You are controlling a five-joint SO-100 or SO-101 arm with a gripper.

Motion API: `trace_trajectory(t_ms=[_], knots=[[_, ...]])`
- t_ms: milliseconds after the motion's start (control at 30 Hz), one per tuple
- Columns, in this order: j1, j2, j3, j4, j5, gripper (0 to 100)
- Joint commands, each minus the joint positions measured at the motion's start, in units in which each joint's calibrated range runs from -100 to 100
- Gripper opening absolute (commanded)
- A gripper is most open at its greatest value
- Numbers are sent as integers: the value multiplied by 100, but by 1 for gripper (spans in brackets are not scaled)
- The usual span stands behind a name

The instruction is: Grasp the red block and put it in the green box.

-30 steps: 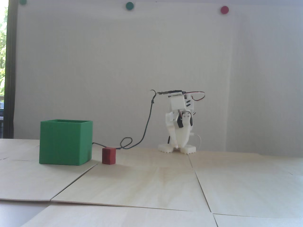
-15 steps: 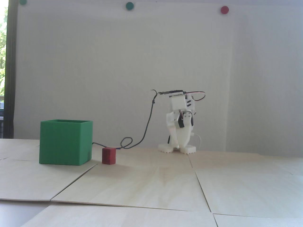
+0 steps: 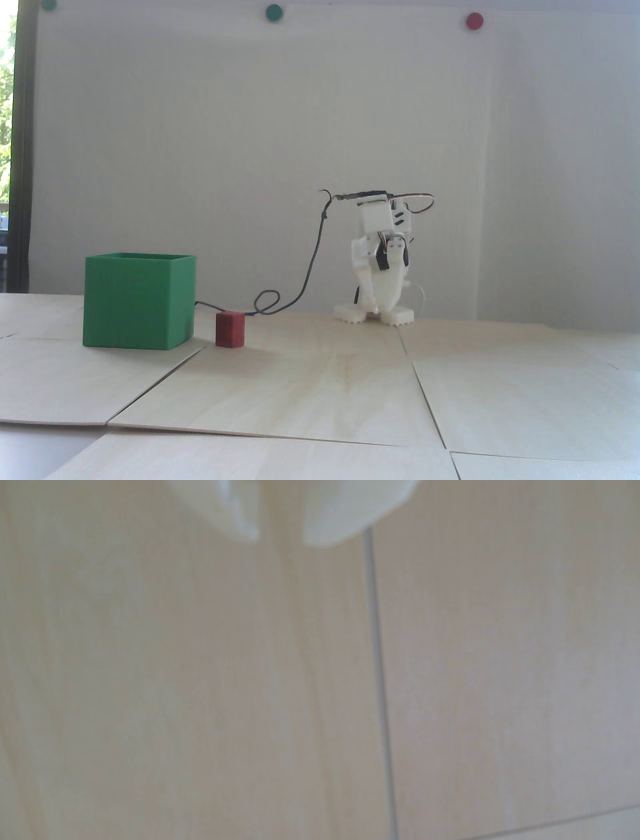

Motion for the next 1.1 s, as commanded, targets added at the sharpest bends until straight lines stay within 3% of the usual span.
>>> trace_trajectory(t_ms=[0,167,333,600,900,1067], knots=[[-29,-89,-57,-281,-28,4],[-198,14,-376,-112,-70,4],[-552,1222,-1893,132,-382,4],[-416,5659,-5425,14,-783,4],[1112,10183,-9551,141,-1580,4],[1740,11944,-11982,874,-1918,4]])
